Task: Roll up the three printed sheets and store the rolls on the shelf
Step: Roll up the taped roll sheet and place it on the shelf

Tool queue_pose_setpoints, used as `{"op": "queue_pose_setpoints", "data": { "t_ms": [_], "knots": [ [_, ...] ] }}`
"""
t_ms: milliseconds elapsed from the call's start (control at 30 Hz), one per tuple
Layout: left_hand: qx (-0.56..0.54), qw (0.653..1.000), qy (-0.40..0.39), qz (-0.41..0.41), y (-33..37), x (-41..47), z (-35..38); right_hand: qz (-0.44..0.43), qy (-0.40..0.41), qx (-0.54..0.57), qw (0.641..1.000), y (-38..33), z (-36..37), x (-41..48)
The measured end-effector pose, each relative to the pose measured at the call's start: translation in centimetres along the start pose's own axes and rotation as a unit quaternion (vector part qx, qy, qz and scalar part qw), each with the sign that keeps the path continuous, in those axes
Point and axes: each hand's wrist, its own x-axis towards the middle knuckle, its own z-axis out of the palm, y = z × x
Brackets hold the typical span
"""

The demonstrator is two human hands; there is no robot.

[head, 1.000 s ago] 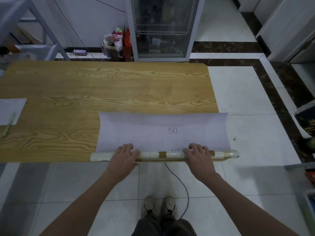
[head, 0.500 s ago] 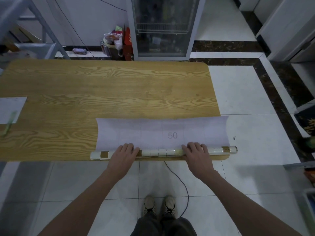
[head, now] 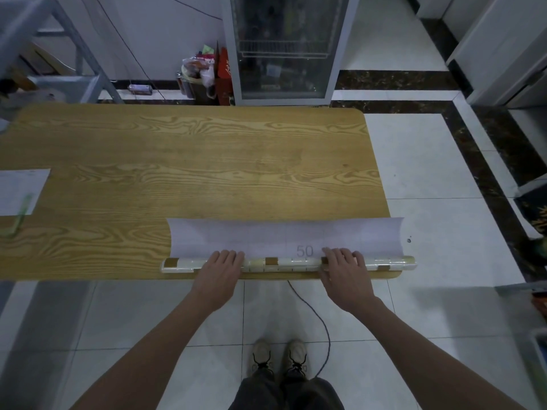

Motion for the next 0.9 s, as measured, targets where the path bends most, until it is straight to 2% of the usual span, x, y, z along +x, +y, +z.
{"op": "queue_pose_setpoints", "data": {
  "t_ms": [100, 333, 600, 700, 900],
  "knots": [
    [0.008, 1.000, -0.007, 0.003, 0.1, -0.2, -0.1, 0.001, -0.016, -0.010, 1.000, 0.0, 0.0, 0.1],
    [0.026, 1.000, -0.005, -0.007, -0.4, 0.1, -0.5, 0.009, 0.016, -0.022, 1.000, -0.1, 0.5, 0.2],
    [0.034, 0.999, -0.014, -0.003, -0.5, -0.4, -0.1, 0.017, -0.041, -0.009, 0.999, -0.1, 0.5, 0.0],
    [0.024, 1.000, -0.001, -0.019, -0.3, -0.7, -0.2, 0.022, -0.031, -0.012, 0.999, 0.0, 0.6, -0.1],
    [0.014, 0.999, -0.026, -0.012, -0.4, -1.3, 0.1, 0.008, 0.000, -0.008, 1.000, 0.0, 0.6, -0.4]
  ]
}}
